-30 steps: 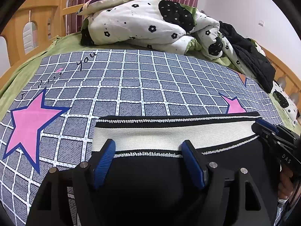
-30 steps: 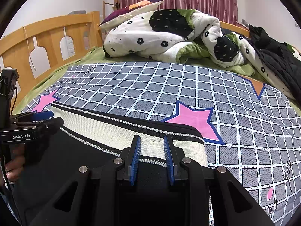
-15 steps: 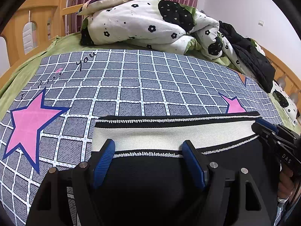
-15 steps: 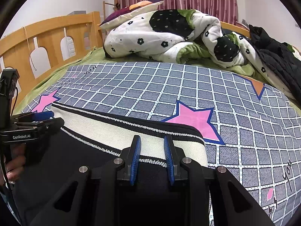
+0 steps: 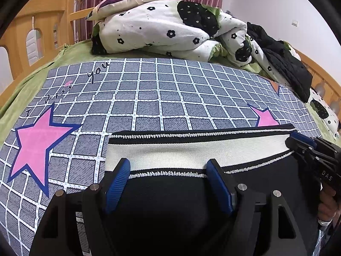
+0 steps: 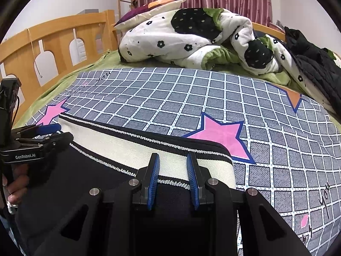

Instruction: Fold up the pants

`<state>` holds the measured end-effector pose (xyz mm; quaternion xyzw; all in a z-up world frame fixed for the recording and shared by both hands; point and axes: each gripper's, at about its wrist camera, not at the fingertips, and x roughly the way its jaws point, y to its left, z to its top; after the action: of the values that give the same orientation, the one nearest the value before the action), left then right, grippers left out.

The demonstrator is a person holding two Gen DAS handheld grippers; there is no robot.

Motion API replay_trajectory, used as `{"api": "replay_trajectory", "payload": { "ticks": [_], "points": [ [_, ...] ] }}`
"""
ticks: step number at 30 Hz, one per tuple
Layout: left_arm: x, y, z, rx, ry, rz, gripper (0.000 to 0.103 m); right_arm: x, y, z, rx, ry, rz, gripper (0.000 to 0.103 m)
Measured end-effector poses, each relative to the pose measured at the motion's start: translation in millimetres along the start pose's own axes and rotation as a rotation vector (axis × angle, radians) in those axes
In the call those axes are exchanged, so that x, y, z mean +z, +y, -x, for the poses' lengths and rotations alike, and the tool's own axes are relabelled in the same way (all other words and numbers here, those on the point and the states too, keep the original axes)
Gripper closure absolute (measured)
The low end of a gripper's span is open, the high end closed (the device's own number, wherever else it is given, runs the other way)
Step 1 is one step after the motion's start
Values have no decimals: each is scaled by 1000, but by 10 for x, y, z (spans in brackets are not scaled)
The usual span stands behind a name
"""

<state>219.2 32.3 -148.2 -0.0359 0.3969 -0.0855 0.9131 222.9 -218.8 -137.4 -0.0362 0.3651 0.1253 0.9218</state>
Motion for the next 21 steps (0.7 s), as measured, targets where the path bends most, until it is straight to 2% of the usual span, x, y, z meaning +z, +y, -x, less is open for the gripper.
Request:
{"api": "replay_trajectory", "payload": {
  "ticks": [6, 11, 14, 17, 21],
  "points": [
    [-111, -77, 171, 23, 64, -76, 31, -19, -42, 124, 39, 23, 3, 75],
    [-387, -149, 446, 45, 104, -137, 32, -186, -115, 445, 105, 68, -91, 71],
    [-627, -215, 737, 4, 90, -192, 32, -349, -124, 603, 157, 91, -135, 71],
    [-877, -212, 994, -43, 113, -211, 32, -532, -87, 800, 143, 89, -145, 71],
    [-1224, -145, 1348, -34, 113, -262, 31, -822, -5, 1076, 130, 108, -154, 71]
  ]
}}
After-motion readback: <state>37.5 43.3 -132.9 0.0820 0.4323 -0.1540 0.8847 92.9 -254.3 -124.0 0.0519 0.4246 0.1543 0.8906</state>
